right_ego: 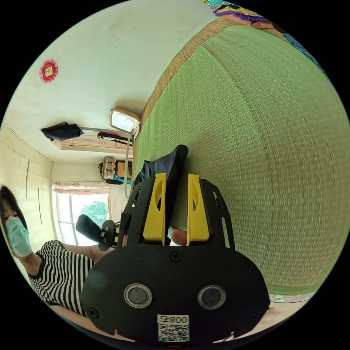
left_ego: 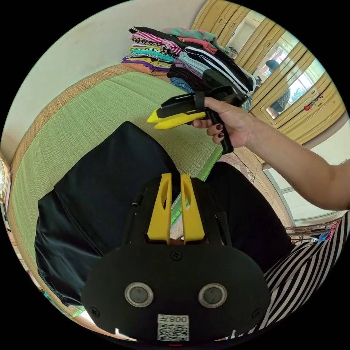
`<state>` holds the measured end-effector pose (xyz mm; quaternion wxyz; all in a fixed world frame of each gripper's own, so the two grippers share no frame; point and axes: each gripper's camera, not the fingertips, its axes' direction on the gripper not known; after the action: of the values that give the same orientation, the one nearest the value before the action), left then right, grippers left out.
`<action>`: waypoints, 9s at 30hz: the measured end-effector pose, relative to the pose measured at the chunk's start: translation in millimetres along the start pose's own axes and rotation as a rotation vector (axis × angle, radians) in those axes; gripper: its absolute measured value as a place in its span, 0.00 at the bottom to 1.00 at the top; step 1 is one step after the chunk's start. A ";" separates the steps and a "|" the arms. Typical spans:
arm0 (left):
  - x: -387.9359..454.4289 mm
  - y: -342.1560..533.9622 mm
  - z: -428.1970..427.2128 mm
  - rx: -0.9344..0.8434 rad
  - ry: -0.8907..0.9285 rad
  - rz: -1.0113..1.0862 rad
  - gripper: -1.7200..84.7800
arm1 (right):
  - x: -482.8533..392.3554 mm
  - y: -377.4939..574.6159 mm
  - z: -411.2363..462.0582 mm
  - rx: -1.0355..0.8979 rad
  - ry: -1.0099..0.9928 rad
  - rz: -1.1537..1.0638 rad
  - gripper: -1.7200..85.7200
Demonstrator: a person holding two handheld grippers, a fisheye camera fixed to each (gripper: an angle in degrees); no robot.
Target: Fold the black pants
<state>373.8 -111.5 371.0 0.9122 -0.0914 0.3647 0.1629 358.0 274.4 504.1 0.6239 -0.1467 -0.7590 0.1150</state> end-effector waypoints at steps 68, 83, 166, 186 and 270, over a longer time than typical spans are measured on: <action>-300.4 517.3 -446.7 0.599 0.196 -0.724 0.06 | -402.4 -9.8 520.0 -0.124 0.114 -0.239 0.05; -403.9 627.3 -490.9 0.623 0.280 -0.895 0.06 | -439.6 -44.8 707.0 -0.277 0.262 -0.263 0.05; -353.0 519.8 -460.2 0.336 -0.037 -0.882 0.02 | -334.4 -14.2 669.3 -0.319 0.435 -0.667 0.02; -306.1 434.4 -378.8 0.217 0.174 -0.718 0.04 | -192.1 -9.6 529.5 -0.341 0.332 -0.421 0.02; -514.8 688.4 -332.9 0.978 0.838 -1.537 0.18 | -153.8 -6.6 378.6 -0.358 -0.320 -0.109 0.04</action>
<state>-438.8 315.1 457.1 0.5050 0.0329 0.5254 -0.6840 13.6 215.2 292.2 0.4649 -0.1936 -0.8633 -0.0331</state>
